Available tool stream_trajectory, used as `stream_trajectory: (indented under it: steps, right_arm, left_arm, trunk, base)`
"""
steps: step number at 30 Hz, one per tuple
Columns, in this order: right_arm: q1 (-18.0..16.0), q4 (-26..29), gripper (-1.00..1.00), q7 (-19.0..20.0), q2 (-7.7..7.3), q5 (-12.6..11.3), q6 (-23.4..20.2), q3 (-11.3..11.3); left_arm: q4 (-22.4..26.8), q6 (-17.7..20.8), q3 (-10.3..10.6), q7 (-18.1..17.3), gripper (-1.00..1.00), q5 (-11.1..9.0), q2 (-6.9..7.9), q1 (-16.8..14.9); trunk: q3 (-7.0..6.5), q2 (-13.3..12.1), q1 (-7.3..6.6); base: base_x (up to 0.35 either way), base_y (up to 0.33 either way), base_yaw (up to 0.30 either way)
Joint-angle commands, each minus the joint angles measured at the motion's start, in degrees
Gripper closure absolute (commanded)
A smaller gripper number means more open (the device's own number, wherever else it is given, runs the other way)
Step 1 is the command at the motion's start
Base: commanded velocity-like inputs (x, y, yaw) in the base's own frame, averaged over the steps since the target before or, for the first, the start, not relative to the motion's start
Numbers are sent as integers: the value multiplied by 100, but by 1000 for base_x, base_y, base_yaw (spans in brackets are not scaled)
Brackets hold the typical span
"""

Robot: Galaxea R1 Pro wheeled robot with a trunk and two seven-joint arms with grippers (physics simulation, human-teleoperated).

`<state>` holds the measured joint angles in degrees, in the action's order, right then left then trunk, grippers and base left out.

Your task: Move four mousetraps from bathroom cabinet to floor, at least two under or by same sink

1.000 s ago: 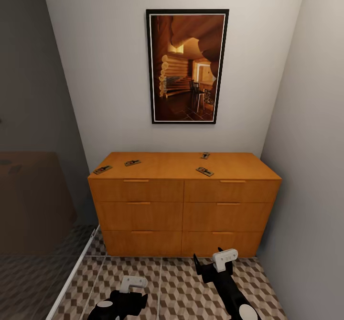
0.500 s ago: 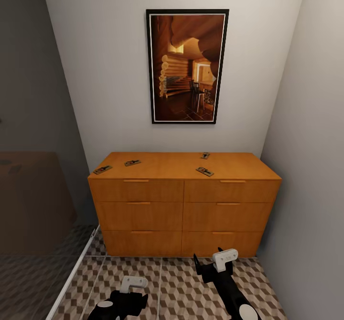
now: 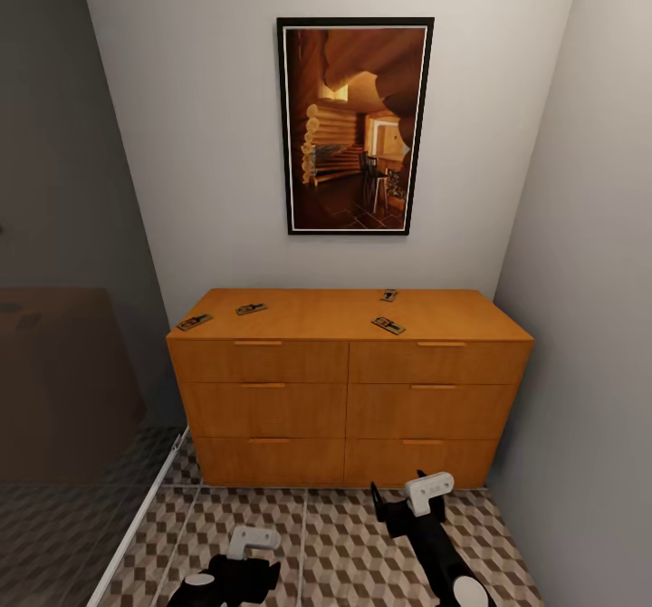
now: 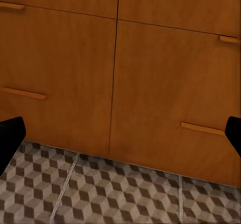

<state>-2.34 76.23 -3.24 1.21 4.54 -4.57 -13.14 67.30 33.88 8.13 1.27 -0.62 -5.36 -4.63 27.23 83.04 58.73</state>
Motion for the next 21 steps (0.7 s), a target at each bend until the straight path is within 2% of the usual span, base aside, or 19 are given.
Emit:
stream_trajectory:
  steps: [1, 8, 15, 17, 21]
  right_arm:
    - [-3, 12, -100, -71, 3, 59, -67, -9]
    - [-121, 203, -100, -540, 25, 96, -660, -11]
    - [-456, 296, -100, -626, 20, 99, -1132, -13]
    - [-726, 302, -100, -628, -10, 99, -1384, -8]
    - [-835, 304, -100, -626, -30, 99, -1481, -6]
  left_arm:
    - [1, 28, 4, 13, -100, -7, 0, -3]
    - [-81, 24, 4, 13, -100, -9, 0, -3]
    - [-275, 19, 4, 13, -100, -9, 0, -3]
    - [-587, 3, 4, 9, -100, -6, 8, -3]
    - [-1057, -13, -9, 6, -100, 6, 29, -3]
  trunk:
    - [6, 4, 0]
    - [6, 4, 0]
    - [6, 4, 0]
    - [6, 4, 0]
    - [6, 4, 0]
  base:
    - [0, 0, 0]
    - [0, 0, 0]
    - [0, 0, 0]
    - [0, 0, 0]
    - [0, 0, 0]
